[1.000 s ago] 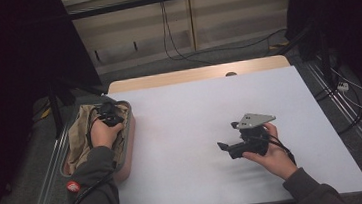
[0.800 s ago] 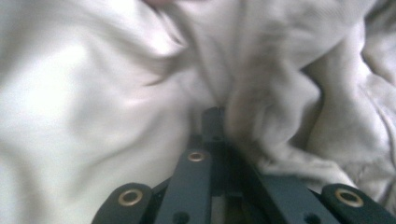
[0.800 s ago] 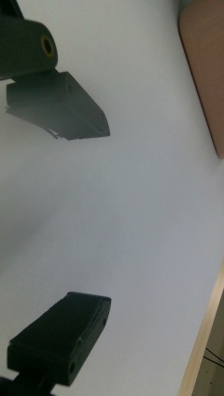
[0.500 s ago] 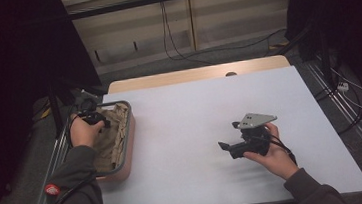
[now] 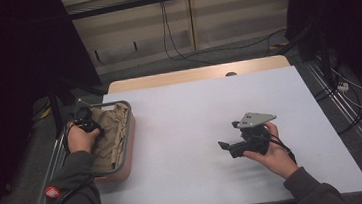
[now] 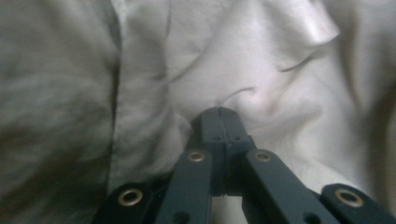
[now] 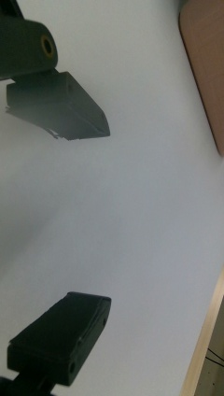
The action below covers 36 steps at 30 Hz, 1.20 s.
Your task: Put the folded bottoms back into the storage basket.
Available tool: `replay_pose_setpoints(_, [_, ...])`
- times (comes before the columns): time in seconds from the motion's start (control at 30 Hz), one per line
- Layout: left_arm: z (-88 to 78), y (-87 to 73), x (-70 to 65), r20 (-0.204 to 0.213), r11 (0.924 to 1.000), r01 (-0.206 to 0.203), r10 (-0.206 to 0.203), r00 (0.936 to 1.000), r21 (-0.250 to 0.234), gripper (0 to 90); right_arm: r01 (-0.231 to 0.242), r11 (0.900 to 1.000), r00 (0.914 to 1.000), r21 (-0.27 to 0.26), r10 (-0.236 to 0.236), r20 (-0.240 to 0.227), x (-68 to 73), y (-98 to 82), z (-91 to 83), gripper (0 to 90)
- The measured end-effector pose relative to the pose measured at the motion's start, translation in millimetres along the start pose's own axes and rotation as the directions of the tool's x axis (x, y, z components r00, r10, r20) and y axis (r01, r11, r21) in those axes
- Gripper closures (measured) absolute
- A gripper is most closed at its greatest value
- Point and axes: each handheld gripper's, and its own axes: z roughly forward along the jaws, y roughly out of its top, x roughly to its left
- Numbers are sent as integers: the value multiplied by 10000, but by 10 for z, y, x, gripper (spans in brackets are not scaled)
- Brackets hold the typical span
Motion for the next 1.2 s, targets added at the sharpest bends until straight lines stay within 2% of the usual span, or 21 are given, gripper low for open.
replay_pose_setpoints(0.03, [4, -9, 8, 61, 9998, 138, -137, 9999, -107, 900, 6, 10000, 10000, 11, -6, 5, -4, 2, 7, 143])
replay_pose_setpoints(0.2, [-49, -39, 0, 119, 9999, -2, 4, 9999, -131, 900, 73, 10000, 10000, 39, -73, -26, 24, 9, 2, 143])
replay_pose_setpoints(0.3, [-120, -45, -4, 61, 9999, 10, -9, 10000, -161, 900, 141, 9999, 9999, 24, -141, -40, 32, 8, -22, 142])
replay_pose_setpoints(0.4, [-219, -46, -8, 82, 9996, -150, 152, 9999, -237, 897, 85, 10000, 10000, -19, -85, 3, 25, 5, -51, 142])
replay_pose_setpoints(0.5, [-307, -49, -66, 147, 9986, -506, 508, 9986, -163, 809, 117, 9999, 9999, -59, -117, 22, 12, -7, -85, 142])
replay_pose_setpoints(0.67, [-501, -57, -140, 285, 9940, -925, 943, 9951, -582, 654, 51, 10000, 9999, -35, -51, 98, -34, -55, -158, 142])
replay_pose_setpoints(0.77, [-606, -77, -184, 498, 9917, -1142, 1172, 9919, -587, 594, -27, 10000, 9998, -66, 28, 189, -70, -86, -222, 143])
replay_pose_setpoints(0.97, [-772, -134, -310, 801, 9865, -1354, 1429, 9865, -918, 528, -58, 9999, 9995, -142, 62, 323, -99, -138, -362, 143])
replay_pose_setpoints(1.2, [-930, -198, -421, 1111, 9785, -1675, 1810, 9772, -1207, 469, -164, 9997, 9988, -159, 171, 452, -145, -221, -498, 143])
